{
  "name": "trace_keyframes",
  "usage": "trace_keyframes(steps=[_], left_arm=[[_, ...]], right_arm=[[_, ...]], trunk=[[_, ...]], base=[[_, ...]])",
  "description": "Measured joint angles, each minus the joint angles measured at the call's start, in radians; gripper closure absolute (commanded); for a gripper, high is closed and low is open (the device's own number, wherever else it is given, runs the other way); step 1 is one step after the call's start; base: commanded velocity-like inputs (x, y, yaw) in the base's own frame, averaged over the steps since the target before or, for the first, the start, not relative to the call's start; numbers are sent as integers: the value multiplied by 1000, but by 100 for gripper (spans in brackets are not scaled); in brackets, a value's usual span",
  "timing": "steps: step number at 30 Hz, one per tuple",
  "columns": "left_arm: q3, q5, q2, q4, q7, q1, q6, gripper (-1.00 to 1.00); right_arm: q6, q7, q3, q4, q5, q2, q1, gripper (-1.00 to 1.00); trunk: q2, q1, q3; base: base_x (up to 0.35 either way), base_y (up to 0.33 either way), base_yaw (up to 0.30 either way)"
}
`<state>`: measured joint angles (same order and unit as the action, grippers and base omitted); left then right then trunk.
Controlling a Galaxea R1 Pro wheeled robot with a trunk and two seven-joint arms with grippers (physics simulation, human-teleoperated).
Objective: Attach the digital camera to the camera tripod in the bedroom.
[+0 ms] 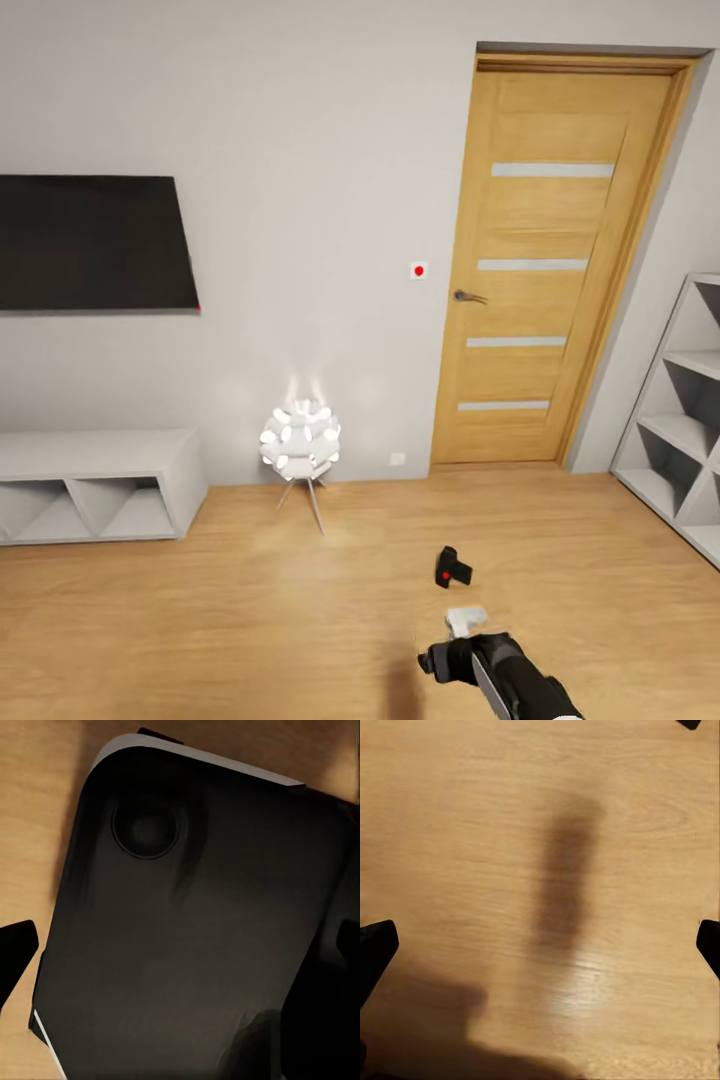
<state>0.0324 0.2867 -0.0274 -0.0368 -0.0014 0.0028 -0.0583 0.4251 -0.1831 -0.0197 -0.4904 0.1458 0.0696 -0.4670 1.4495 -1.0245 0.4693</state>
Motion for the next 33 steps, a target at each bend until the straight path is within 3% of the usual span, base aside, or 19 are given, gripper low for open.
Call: trace_keyframes(steps=[2,5,7,8,12,18,33], left_arm=[[0,1,0,0,0,0,0,-100],[0,2,1,1,0,0,-1,-100],[0,3,1,1,0,0,-1,-100],[1,3,1,1,0,0,-1,-100],[2,3,2,1,0,0,-1,-100],[3,3,2,1,1,0,-1,-100],[3,3,0,1,1,0,-1,-100]], right_arm=[[-50,4,1,100,4,-14,-1,-100],[-234,9,3,366,30,-55,0,-100],[-290,10,2,429,37,-69,0,-100],[-344,12,2,474,44,-91,12,-100],[-399,15,1,507,48,-122,85,-100],[-448,17,-4,519,45,-133,185,-100],[-464,18,-10,521,39,-141,211,-100]], trunk=[[0,0,0],[0,0,0],[0,0,0],[0,0,0],[0,0,0],[0,-1,-1],[0,-1,-2]], base=[[248,0,0],[134,0,0],[59,0,0],[32,0,0],[17,0,0],[5,0,-74],[1,0,-240]])
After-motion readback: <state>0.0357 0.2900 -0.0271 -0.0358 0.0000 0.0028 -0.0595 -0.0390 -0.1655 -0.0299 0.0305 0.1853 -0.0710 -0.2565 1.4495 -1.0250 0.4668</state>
